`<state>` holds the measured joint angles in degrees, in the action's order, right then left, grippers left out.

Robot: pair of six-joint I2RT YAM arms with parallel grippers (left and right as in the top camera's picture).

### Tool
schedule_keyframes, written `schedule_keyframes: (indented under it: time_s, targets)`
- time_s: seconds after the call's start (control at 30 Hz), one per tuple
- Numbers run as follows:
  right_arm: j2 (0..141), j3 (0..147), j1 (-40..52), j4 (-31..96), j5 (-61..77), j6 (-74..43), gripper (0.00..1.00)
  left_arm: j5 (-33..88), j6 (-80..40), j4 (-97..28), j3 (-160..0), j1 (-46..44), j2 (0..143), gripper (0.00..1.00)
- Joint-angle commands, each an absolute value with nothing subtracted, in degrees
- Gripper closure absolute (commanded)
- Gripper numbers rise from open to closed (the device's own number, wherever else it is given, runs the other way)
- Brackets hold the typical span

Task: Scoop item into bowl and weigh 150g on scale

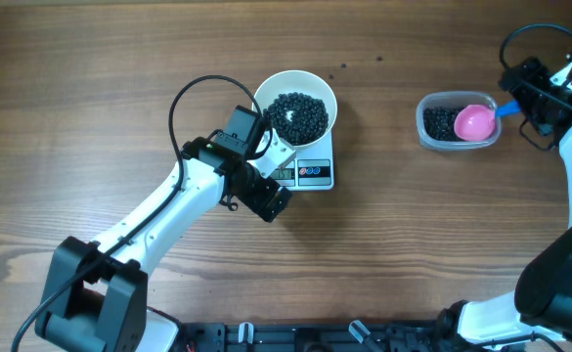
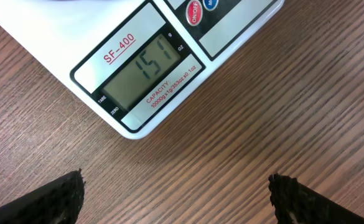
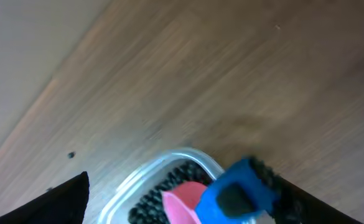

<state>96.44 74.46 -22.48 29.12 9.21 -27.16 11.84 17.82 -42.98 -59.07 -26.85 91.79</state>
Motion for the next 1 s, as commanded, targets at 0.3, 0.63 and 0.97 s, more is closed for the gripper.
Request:
schedule_keyframes:
  time_s: [0.3, 0.63, 0.97]
  targets:
    - [101.9, 74.5, -22.3, 4.1, 13.9, -27.2, 0.00, 12.3, 17.7, -42.8, -58.8, -26.9, 91.2, 0.00]
    - [102.7, 74.5, -18.5, 27.1, 48.6, -33.5, 0.00, 12.3, 17.7, -42.8, -58.8, -26.9, 91.2, 0.00]
    - [65.7, 74.6, -24.4, 40.7, 46.1, -7.1, 0.00, 12.3, 17.7, -42.8, -58.8, -26.9, 91.2, 0.00]
